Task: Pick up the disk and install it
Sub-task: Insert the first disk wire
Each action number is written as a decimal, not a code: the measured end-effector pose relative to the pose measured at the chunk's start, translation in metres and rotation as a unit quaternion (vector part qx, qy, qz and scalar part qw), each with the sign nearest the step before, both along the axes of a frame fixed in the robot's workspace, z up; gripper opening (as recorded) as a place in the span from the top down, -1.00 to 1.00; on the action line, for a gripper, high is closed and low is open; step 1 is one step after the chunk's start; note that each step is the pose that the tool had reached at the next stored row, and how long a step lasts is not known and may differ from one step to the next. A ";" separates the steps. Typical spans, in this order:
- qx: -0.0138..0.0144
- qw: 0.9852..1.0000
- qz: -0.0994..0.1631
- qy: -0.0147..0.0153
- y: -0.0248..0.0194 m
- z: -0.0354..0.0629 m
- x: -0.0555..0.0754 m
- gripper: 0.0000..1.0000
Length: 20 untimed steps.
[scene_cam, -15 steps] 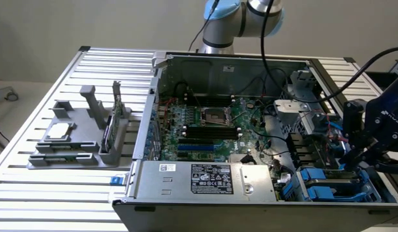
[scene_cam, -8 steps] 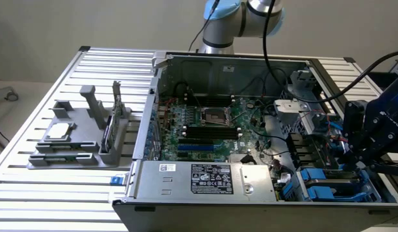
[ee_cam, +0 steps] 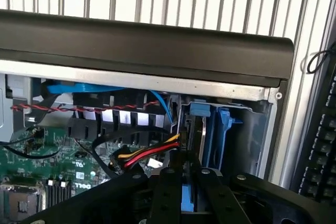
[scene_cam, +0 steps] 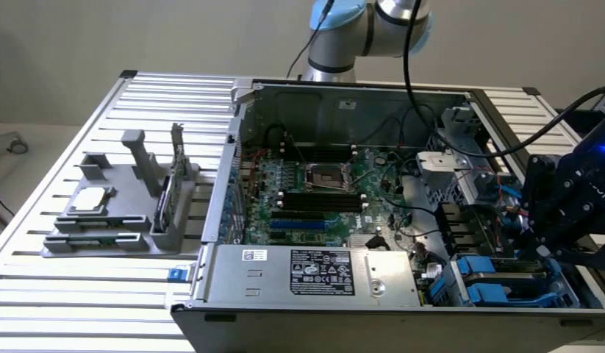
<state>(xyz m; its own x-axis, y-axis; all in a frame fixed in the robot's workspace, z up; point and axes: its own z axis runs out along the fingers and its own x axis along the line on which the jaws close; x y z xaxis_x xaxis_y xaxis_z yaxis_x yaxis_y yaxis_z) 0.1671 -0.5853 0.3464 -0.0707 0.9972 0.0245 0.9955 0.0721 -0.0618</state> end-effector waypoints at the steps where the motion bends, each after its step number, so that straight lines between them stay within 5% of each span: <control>1: 0.000 1.000 -0.008 0.000 0.0000 -0.0004 0.000 0.67; 6: -0.002 0.999 -0.039 0.003 0.0000 -0.0017 0.000 0.67; 14: -0.002 0.999 -0.042 0.006 0.0000 -0.0018 0.000 0.67; 20: -0.006 0.999 -0.042 0.012 0.0000 -0.0018 0.000 0.67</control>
<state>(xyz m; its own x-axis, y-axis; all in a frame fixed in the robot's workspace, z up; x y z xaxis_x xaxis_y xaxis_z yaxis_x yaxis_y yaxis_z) 0.1676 -0.5853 0.3446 0.0141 0.9998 0.0142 0.9962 -0.0129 -0.0864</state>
